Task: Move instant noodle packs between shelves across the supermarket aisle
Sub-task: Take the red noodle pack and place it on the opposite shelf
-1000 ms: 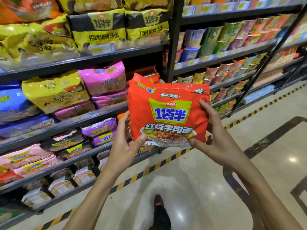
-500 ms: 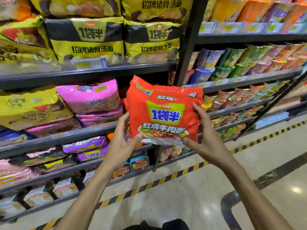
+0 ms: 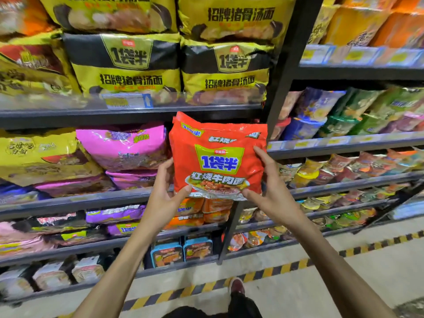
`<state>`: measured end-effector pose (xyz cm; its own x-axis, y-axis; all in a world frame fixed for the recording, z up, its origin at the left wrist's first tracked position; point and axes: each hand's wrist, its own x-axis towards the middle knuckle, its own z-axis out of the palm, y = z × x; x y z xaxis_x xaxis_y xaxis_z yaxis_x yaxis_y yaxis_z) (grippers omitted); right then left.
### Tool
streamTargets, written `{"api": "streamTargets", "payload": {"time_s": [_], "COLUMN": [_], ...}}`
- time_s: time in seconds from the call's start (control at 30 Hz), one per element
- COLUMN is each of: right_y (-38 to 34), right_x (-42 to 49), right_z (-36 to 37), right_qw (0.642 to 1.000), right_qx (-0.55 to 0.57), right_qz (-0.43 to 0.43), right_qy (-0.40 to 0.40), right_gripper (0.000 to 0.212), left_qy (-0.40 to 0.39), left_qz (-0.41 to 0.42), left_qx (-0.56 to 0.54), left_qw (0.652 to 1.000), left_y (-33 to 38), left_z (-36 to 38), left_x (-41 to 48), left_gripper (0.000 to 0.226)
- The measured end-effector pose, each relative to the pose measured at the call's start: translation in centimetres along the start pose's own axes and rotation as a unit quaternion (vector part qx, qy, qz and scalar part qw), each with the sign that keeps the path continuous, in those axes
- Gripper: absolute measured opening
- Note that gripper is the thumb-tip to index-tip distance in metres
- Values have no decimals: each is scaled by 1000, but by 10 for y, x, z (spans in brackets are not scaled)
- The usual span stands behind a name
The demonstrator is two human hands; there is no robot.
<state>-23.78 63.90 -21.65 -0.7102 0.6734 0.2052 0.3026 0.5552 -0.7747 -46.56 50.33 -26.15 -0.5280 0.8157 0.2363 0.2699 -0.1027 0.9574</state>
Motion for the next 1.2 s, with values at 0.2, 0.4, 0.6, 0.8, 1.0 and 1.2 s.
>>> {"api": "streamTargets", "payload": {"time_s": [0.2,0.4,0.6,0.8,1.0,1.2], "right_y": [24,43,67,76,78,85], "right_x": [30,49,65,88,121,150], "right_z": [-4,9,22,40,61,68], "right_qw": [999,997,993,991,984,984], "right_qx": [-2,-21,-31,-2,20,9], "right_qz": [-34,-59,-79,-74,-77,-31], "right_qy": [-8,43,85,107,157,172], "right_gripper": [97,100,102,97,85,68], "left_qy": [29,71,97,102,95,117], "left_qz": [18,47,82,85,85,56], "left_qx": [-1,8,40,64,77,121], "left_qw": [999,996,991,989,989,984], "left_y": [-20,-35,-52,-73,-67,-61], "left_z": [14,21,26,30,38,41], "left_x": [15,35,53,81,100,119], "left_gripper": [66,65,70,75,72,38]}}
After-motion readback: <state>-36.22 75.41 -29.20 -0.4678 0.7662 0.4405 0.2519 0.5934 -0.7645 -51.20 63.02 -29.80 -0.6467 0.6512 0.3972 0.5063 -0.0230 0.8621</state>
